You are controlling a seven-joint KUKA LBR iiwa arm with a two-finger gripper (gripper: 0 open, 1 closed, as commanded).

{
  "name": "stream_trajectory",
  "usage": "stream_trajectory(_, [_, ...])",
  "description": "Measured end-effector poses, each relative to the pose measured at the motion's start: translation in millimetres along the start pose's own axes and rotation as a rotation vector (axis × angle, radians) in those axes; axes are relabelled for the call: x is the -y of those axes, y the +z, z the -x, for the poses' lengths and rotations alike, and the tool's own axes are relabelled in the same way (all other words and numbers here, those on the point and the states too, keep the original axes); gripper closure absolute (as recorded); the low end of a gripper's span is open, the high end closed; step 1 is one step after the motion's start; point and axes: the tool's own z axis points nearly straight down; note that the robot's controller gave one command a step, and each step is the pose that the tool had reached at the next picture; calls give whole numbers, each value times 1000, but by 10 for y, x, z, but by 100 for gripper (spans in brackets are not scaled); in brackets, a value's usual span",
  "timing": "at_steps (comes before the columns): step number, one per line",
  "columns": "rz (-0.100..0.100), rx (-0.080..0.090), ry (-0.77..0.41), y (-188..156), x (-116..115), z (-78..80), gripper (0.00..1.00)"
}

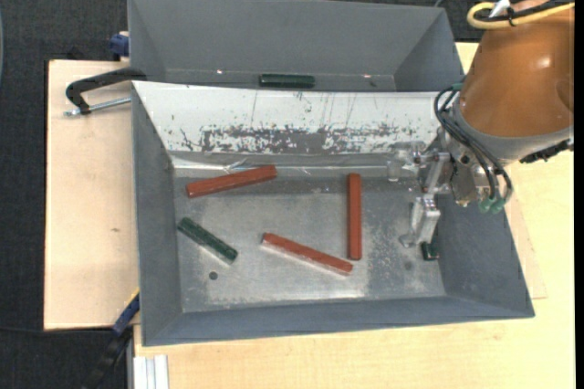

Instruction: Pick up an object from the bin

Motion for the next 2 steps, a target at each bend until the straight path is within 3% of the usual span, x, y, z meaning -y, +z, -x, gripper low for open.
stream_trajectory(1, [0, 0, 0, 0, 0, 0, 0])
stream_trajectory(2, [1, 4, 43, 633, -285, -16, 0])
